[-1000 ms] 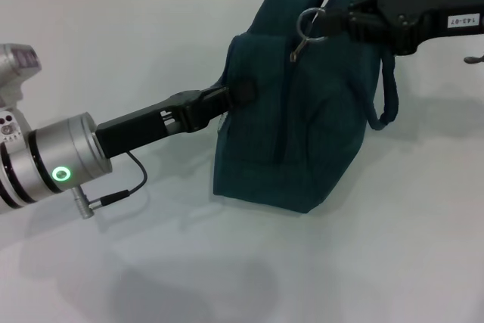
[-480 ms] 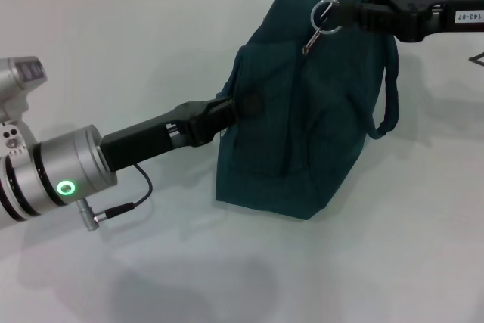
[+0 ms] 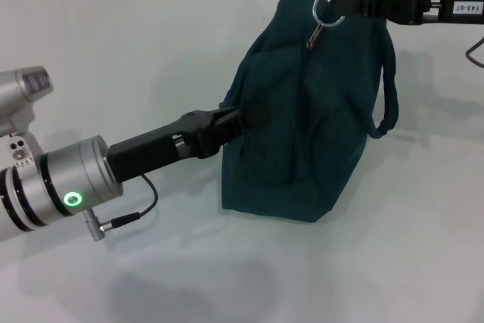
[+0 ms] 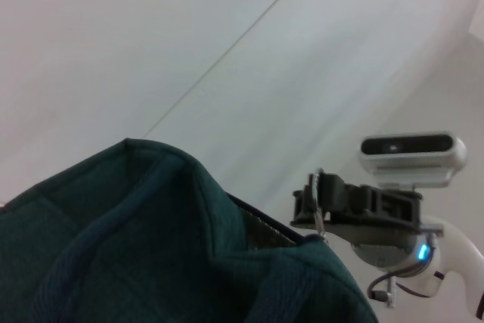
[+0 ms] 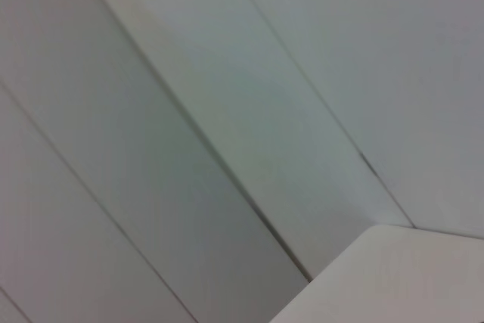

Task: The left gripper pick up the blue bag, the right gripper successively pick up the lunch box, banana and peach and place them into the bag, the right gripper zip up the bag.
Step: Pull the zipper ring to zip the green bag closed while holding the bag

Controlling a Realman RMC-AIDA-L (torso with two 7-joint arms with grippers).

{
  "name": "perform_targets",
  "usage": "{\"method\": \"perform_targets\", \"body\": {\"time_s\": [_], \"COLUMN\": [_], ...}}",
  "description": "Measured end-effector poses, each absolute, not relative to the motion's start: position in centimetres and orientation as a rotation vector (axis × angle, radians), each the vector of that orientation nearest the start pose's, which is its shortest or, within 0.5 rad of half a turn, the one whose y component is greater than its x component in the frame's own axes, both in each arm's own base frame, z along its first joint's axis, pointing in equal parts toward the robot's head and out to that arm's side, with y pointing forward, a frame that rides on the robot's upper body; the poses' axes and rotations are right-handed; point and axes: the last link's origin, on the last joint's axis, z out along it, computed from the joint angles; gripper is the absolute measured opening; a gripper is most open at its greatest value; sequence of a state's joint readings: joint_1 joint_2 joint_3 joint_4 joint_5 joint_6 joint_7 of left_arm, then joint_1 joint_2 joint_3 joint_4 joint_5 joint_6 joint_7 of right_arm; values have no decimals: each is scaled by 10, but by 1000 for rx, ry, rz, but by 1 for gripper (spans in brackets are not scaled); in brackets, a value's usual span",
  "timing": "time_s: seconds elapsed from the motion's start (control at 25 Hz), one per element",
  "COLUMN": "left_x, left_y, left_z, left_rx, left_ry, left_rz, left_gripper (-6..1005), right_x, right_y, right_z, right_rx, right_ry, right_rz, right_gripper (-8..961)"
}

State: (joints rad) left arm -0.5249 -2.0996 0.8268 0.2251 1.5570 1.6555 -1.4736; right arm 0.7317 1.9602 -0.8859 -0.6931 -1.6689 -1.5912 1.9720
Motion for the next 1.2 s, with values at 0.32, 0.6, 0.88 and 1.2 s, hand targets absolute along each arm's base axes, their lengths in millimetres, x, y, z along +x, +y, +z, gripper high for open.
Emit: {"method": "perform_targets", "body": {"time_s": [0.32,0.6,0.88,1.2], "left_x": [-237,-240,-242,-242], "left_y": [284,279,276,278], "left_z": [-50,-48,-48,-47], "left_rx": [-2521,-2511,-2501,-2465], "left_ry": [-1195,-1203,-1219,-1236], "left_rz": [-1434,-1450,-1466,-1490], "left_gripper": [55,54,70,88], "right_x": [167,173,174,169], "right_y": [396,398,398,395], "right_z": [47,46,46,45], "right_rx": [-2708,-2676,-2679,-2725], "right_ry": [1081,1099,1096,1064], "right_rz": [1031,1005,1000,992], "right_gripper": [3,3,3,3]}}
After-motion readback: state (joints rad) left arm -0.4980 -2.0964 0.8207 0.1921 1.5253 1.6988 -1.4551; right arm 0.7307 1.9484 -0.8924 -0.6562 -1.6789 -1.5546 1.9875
